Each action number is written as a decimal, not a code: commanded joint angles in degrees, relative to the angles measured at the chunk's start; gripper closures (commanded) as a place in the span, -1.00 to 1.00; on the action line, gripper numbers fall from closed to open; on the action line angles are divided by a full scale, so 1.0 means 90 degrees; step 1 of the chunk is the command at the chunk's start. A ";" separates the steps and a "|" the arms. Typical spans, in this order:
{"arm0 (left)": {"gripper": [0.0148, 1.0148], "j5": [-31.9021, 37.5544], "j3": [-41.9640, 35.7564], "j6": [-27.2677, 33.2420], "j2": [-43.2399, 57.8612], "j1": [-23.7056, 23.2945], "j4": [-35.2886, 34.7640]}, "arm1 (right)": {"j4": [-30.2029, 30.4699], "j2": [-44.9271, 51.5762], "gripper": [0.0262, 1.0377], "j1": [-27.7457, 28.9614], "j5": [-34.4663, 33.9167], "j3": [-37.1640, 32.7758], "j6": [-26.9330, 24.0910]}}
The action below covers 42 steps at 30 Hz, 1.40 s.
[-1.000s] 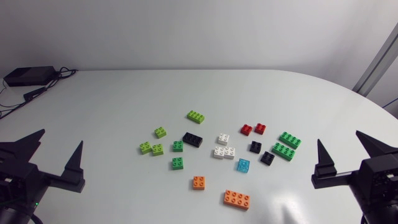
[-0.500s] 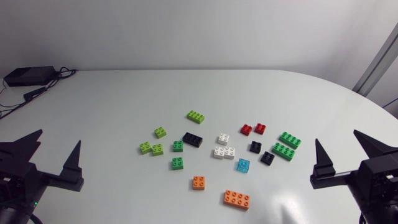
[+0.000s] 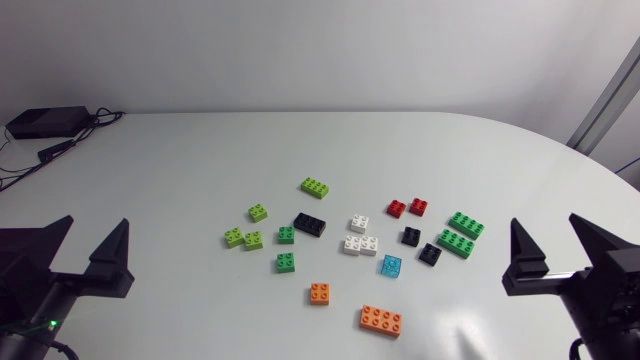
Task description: Separate the duplo bricks
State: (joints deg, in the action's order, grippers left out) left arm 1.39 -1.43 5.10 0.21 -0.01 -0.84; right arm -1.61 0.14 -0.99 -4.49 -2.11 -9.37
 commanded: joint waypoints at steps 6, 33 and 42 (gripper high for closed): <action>-0.95 0.0022 0.0149 -0.0557 -0.0091 -0.0057 0.0035 | 0.0110 -0.0026 -0.92 0.0071 0.0118 0.0254 0.0240; -0.95 0.0022 0.0149 -0.0235 -0.0101 -0.0028 0.0045 | 0.0188 -0.0045 -0.92 0.0101 0.0421 0.0244 0.0211; -0.95 0.0022 0.0149 -0.0157 -0.0091 0.0021 0.0035 | 0.0178 -0.0045 -0.92 0.0189 0.0421 0.0244 0.0005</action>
State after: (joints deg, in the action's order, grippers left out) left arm 1.52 -1.39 3.38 0.21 0.01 -0.84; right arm -0.82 0.14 0.10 -0.60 -2.11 -8.60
